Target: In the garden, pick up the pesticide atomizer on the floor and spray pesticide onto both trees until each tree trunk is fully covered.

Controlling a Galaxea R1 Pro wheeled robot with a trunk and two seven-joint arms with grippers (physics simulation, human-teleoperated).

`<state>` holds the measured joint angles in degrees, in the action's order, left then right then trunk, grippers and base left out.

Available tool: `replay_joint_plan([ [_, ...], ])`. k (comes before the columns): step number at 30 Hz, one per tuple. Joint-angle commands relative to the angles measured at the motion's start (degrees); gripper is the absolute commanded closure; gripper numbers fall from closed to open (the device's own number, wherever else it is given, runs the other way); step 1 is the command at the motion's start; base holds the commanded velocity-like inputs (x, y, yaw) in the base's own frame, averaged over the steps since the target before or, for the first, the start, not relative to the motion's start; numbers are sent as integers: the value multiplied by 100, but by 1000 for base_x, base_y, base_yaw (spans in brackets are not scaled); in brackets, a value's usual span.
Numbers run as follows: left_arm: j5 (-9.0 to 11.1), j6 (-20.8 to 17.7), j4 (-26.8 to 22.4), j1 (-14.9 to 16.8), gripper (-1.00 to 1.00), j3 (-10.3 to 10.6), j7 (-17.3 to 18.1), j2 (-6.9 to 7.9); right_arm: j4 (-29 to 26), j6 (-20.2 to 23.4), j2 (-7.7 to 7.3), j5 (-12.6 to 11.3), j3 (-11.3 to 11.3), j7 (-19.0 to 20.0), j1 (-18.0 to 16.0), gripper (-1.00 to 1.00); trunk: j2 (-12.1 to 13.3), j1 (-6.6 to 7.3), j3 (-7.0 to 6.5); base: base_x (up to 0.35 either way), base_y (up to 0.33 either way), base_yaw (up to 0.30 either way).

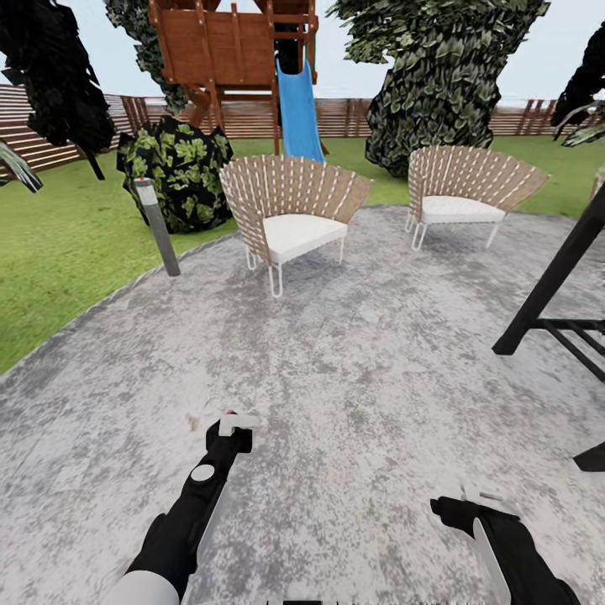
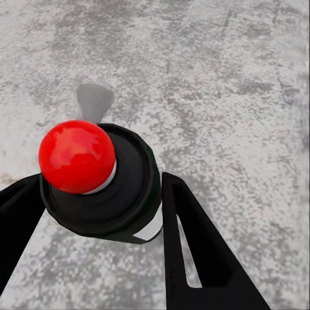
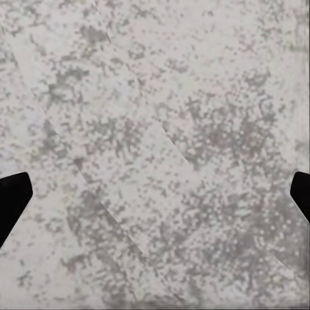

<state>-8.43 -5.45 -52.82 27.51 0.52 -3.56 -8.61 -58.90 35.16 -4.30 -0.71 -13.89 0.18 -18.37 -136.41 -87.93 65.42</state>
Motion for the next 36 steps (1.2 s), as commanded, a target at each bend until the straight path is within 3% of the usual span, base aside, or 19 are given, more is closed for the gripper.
replay_joint_plan([
  [1, -1, 0, 0, 0, 100, 0, -2, 0, -1, 0, 0, 0, 0, 0, 1, -100, 0, 0, -6, -87, 7, -196],
  [36, -1, -6, 0, 0, 100, 0, -4, 0, 1, 0, 7, 0, 0, 0, 0, -100, 0, 0, -225, -7, 0, -206],
])
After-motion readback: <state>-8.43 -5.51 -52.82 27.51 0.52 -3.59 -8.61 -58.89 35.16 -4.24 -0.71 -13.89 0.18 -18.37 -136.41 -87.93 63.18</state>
